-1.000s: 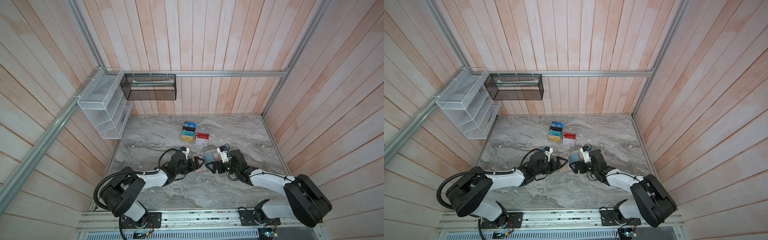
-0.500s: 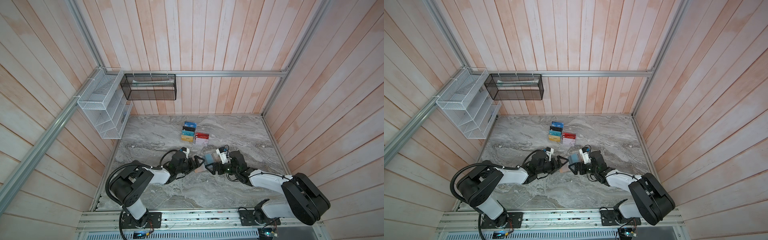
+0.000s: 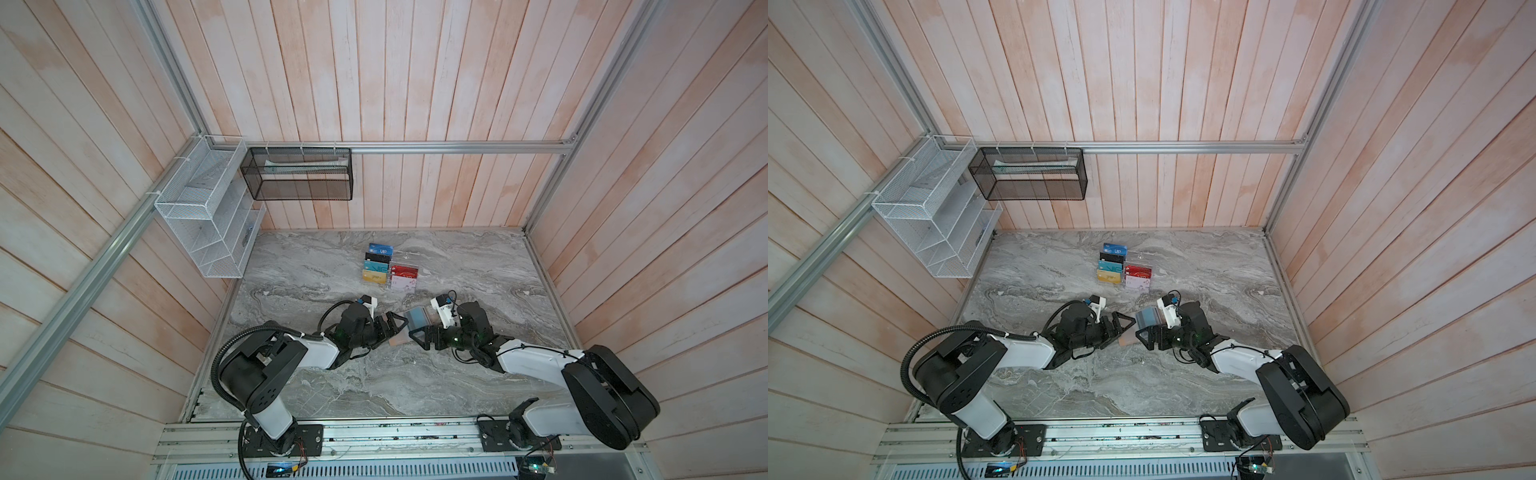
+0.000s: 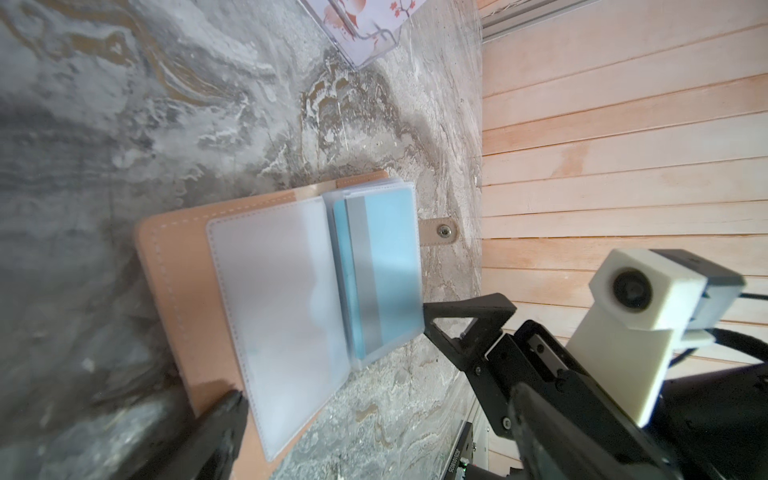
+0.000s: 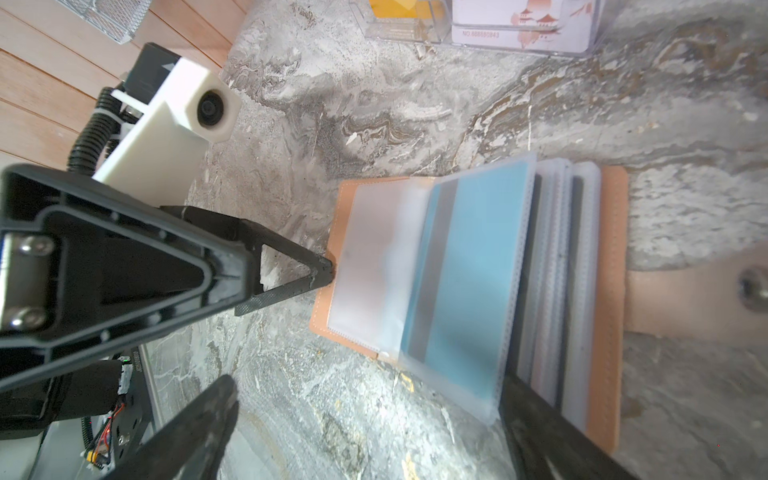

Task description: Take the credit cards out of the card holder

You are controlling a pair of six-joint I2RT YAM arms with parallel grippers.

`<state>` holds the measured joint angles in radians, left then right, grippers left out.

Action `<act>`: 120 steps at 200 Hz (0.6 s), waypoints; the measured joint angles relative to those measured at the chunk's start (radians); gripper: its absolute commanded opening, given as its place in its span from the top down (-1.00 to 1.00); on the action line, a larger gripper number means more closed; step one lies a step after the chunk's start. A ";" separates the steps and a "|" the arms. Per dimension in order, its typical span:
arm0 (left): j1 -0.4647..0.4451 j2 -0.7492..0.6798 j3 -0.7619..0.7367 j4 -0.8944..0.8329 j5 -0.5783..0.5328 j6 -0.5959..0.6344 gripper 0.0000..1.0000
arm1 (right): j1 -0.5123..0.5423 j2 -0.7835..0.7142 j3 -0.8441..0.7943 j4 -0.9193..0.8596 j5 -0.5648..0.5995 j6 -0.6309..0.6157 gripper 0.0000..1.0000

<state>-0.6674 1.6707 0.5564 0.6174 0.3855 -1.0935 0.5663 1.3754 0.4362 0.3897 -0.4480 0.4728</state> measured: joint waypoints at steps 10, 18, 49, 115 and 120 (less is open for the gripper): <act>0.001 0.002 -0.003 0.002 0.000 0.000 -1.00 | 0.004 0.000 0.000 0.000 0.000 0.000 -0.96; 0.002 0.003 -0.004 0.003 0.000 0.000 -1.00 | 0.008 0.000 0.000 0.000 0.000 0.000 -0.96; 0.006 0.007 -0.013 0.011 0.001 -0.003 -1.00 | 0.022 0.001 0.007 0.000 0.000 0.004 -0.96; 0.042 0.007 -0.047 0.045 0.017 -0.011 -1.00 | 0.043 0.014 0.019 0.039 -0.028 0.035 -0.96; 0.045 0.007 -0.050 0.049 0.020 -0.011 -1.00 | 0.047 0.018 0.022 0.046 -0.030 0.039 -0.96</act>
<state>-0.6224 1.6775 0.5064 0.6666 0.4057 -1.1046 0.6128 1.3937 0.4580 0.4355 -0.4782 0.5114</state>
